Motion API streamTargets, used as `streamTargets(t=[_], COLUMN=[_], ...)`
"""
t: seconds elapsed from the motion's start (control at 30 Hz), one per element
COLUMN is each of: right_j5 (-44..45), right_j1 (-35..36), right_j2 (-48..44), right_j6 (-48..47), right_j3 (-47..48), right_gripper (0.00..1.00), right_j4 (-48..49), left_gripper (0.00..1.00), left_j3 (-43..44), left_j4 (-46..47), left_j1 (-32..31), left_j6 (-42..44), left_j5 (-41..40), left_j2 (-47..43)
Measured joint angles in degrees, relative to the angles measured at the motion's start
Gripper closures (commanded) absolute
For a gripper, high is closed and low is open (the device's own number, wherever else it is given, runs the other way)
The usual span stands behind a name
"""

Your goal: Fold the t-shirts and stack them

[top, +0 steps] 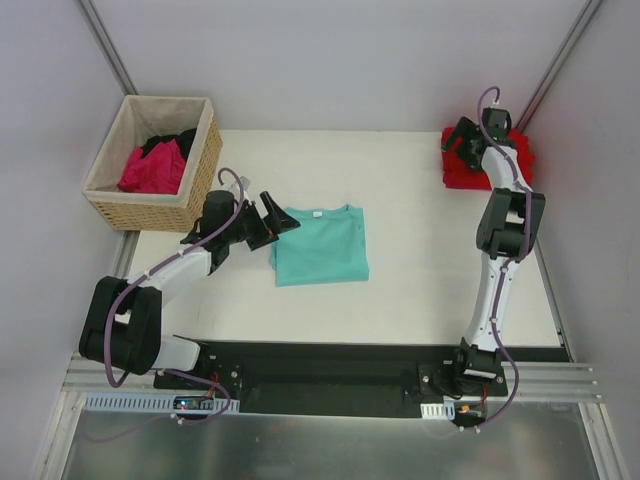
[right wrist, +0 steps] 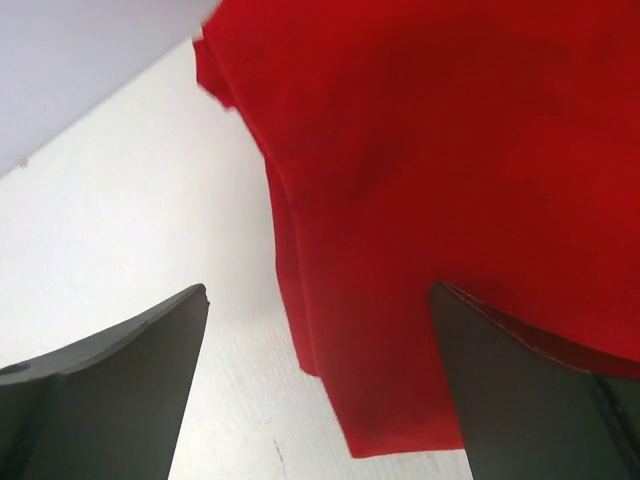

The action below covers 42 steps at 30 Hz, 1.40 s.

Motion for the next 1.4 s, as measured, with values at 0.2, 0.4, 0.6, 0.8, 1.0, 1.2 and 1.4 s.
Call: streamTargets(t=[0.2,0.4,0.6,0.8,1.0,1.2,1.4], right_j5=[0.63,0.09,-1.53,-3.93,-4.79,-3.93,-0.92], right_j1=[3.19,4.52,4.20,5.55,9.14,16.15,24.41], right_j2=[0.00,-0.07,-3.08,-11.78,-20.04,-28.55,-34.71], right_j6=[1.51,5.25,10.03,13.77,16.02,18.25,21.68], right_j3=[-3.08,-3.04,-8.61,-22.25,-34.97,-47.21,-55.76], right_gripper=[0.03,0.03,0.04,0.03,0.03,0.03,0.03], right_j4=[-1.05,-2.32,-0.46,0.98,3.58,5.73,8.22], left_gripper=[0.01,0.01,0.01,0.01,0.01,0.01,0.01], left_j3=[-0.24,-2.49,-3.69,-5.27,-7.52,-10.25,-12.02], left_j4=[0.42,0.31,0.17,-0.24,-0.63,-2.43,-4.83], left_j1=[0.00,0.00,0.00,0.00,0.00,0.00,0.00], left_j6=[-0.02,-0.04,-0.04,-0.11,-0.31,-1.18,-1.36], left_j5=[-0.07,-0.17,-0.17,-0.20,-0.50,-0.63,-0.68], left_j2=[-0.44,-3.37,-6.12,-9.22,-13.79,-18.60,-24.94])
